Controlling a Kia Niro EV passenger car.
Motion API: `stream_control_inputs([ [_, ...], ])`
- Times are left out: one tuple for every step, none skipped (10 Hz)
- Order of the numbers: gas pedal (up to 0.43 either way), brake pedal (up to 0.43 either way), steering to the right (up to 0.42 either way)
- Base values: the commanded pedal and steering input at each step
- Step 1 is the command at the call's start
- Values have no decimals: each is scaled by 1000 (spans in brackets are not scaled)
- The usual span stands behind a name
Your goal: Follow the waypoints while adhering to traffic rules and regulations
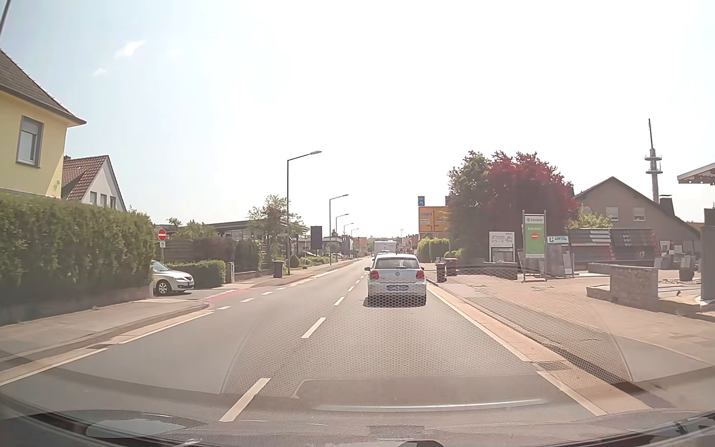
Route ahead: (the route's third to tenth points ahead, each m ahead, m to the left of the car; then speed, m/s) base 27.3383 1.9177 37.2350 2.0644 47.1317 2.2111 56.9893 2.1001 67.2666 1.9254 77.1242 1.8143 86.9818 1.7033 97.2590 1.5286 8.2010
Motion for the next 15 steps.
stream_control_inputs([
  [150, 0, 0],
  [150, 0, 0],
  [150, 0, 0],
  [150, 0, 0],
  [150, 0, 0],
  [157, 0, 0],
  [157, 0, 0],
  [177, 0, -1],
  [177, 0, -4],
  [189, 0, -5],
  [197, 0, -5],
  [197, 0, -6],
  [197, 0, -6],
  [197, 0, -6],
  [197, 0, -6],
])
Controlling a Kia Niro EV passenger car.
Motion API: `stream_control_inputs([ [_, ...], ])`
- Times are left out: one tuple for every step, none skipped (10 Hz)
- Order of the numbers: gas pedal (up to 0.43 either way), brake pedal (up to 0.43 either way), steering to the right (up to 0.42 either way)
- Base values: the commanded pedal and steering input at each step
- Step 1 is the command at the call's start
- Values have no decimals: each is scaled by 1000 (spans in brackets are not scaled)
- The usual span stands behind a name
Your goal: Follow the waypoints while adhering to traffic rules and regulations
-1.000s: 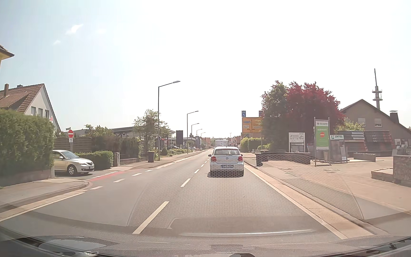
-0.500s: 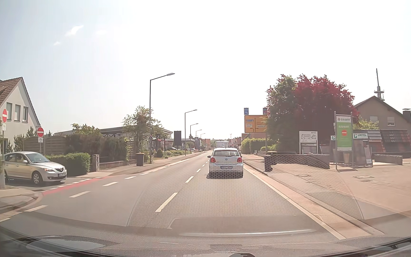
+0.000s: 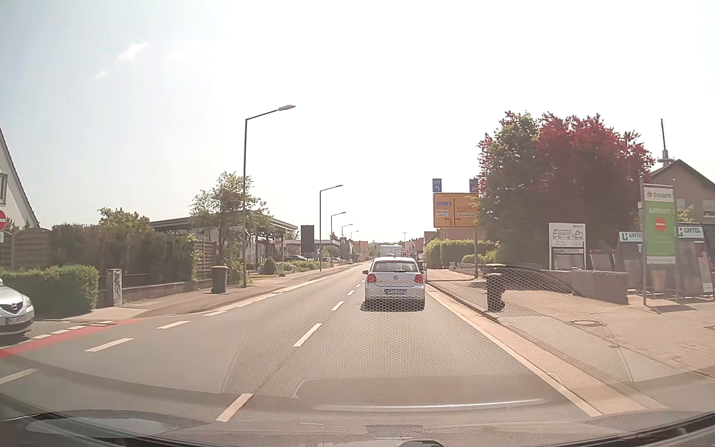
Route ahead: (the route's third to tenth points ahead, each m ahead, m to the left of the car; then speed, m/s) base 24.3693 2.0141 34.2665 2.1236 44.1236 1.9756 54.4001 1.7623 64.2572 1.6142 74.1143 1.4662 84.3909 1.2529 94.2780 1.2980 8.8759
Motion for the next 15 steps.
stream_control_inputs([
  [197, 0, -5],
  [197, 0, -5],
  [209, 0, -4],
  [209, 0, -3],
  [220, 0, -3],
  [220, 0, -3],
  [220, 0, -3],
  [220, 0, -3],
  [220, 0, -3],
  [228, 0, -3],
  [228, 0, -3],
  [228, 0, -3],
  [228, 0, -3],
  [220, 0, -3],
  [220, 0, -3],
])
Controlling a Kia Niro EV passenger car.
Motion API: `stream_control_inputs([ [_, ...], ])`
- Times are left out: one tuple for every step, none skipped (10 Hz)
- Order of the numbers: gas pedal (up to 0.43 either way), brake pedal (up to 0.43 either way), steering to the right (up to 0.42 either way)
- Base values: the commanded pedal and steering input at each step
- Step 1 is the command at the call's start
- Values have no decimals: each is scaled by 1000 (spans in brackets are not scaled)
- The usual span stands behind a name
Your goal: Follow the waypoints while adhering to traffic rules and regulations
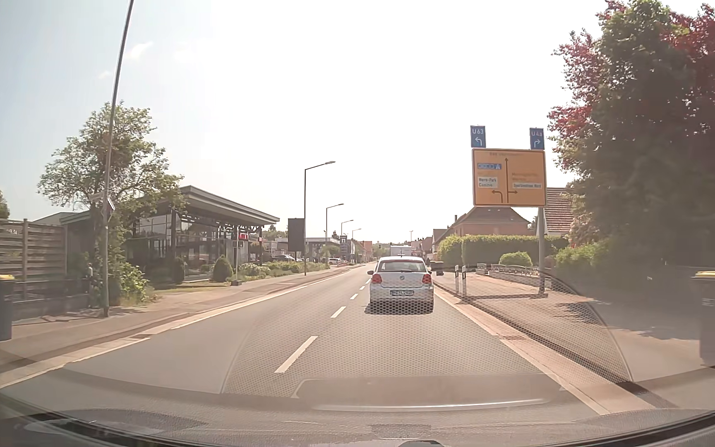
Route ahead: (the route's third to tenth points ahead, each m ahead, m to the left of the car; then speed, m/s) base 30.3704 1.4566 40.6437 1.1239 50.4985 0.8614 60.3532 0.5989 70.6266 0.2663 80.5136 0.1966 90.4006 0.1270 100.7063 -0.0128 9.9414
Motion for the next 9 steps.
stream_control_inputs([
  [220, 0, -3],
  [209, 0, -3],
  [197, 0, -3],
  [189, 0, -3],
  [177, 0, -3],
  [169, 0, -3],
  [157, 0, -3],
  [150, 0, -3],
  [150, 0, -1],
])
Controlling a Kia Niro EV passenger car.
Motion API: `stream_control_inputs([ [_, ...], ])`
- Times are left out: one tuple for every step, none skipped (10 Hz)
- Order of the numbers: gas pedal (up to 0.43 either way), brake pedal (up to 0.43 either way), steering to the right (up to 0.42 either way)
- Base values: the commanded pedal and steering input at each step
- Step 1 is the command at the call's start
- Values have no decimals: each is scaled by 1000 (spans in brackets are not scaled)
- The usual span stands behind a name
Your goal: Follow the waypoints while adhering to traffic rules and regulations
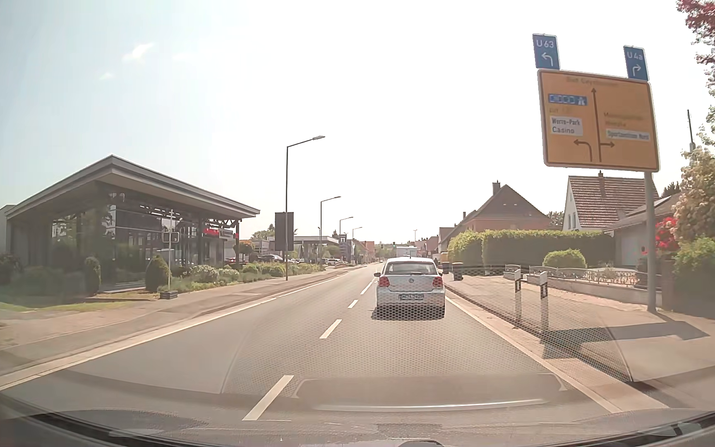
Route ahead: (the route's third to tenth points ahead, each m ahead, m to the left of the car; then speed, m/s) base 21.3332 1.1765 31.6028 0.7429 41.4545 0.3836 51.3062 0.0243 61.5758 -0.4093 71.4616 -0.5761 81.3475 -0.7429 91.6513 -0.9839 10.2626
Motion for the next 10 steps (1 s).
stream_control_inputs([
  [150, 0, 0],
  [138, 0, 1],
  [138, 0, 2],
  [138, 0, 2],
  [138, 0, 2],
  [138, 0, 2],
  [138, 0, 2],
  [138, 0, 2],
  [138, 0, 2],
  [138, 0, 2],
])
